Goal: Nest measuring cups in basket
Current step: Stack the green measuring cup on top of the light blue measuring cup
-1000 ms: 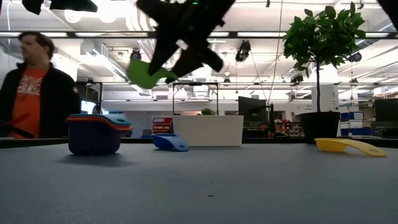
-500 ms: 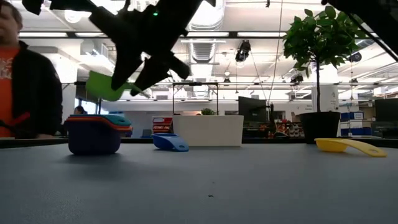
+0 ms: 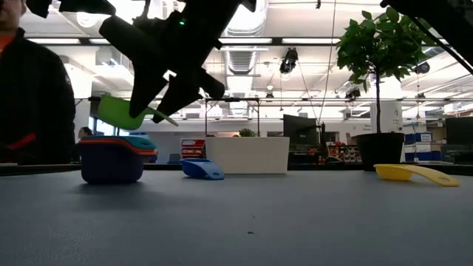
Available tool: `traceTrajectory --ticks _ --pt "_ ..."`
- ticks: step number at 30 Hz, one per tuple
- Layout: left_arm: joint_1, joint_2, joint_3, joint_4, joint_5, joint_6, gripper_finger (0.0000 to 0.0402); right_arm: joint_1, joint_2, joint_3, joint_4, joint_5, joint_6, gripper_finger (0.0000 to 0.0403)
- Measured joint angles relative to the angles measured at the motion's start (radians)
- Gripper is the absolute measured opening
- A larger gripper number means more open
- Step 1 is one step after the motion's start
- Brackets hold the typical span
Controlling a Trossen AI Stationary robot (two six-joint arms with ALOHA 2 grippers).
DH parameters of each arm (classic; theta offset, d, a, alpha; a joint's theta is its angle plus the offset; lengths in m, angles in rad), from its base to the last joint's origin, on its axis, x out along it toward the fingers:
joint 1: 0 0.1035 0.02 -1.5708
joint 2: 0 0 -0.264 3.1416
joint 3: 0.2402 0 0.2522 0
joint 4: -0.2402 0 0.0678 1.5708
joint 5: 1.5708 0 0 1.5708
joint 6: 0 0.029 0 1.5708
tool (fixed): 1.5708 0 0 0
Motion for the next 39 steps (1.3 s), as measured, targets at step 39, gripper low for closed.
traceTrajectory --ticks 39 --pt "0.0 0.022 -0.001 0.085 0.288 -0.137 0.0 -0.034 -0.074 -0.079 -0.172 0.023 -0.55 0.0063"
